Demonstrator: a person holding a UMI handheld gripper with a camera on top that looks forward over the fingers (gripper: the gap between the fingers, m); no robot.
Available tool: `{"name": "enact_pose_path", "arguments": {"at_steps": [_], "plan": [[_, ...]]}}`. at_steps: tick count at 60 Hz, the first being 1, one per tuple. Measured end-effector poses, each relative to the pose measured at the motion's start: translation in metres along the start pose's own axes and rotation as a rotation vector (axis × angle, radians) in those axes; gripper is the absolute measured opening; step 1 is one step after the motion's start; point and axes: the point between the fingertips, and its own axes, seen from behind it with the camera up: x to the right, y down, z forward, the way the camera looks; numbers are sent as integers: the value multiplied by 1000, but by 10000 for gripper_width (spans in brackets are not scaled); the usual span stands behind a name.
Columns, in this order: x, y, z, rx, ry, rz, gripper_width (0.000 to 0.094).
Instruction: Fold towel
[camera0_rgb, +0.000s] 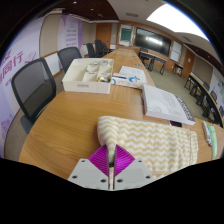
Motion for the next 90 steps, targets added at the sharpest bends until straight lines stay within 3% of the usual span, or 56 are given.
{"name": "enact_pose_path", "arguments": {"at_steps": [13, 19, 25, 34, 38, 42, 51, 53, 72, 90], "plan": [[-74, -72, -92, 85, -330, 223, 41], [-58, -106, -122, 159, -376, 301, 40], [-17, -102, -108, 169, -310, 305, 42], [59, -46, -57, 74, -165, 317, 54], [86, -27, -42, 53, -135, 321, 106], [110, -14, -34, 53, -106, 321, 270], [160, -10, -57, 87, 23, 267, 819], [164, -11, -68, 97, 34, 258, 873], [116, -11, -218, 190, 108, 138, 852], [40, 54, -363, 207, 153, 129, 852]]}}
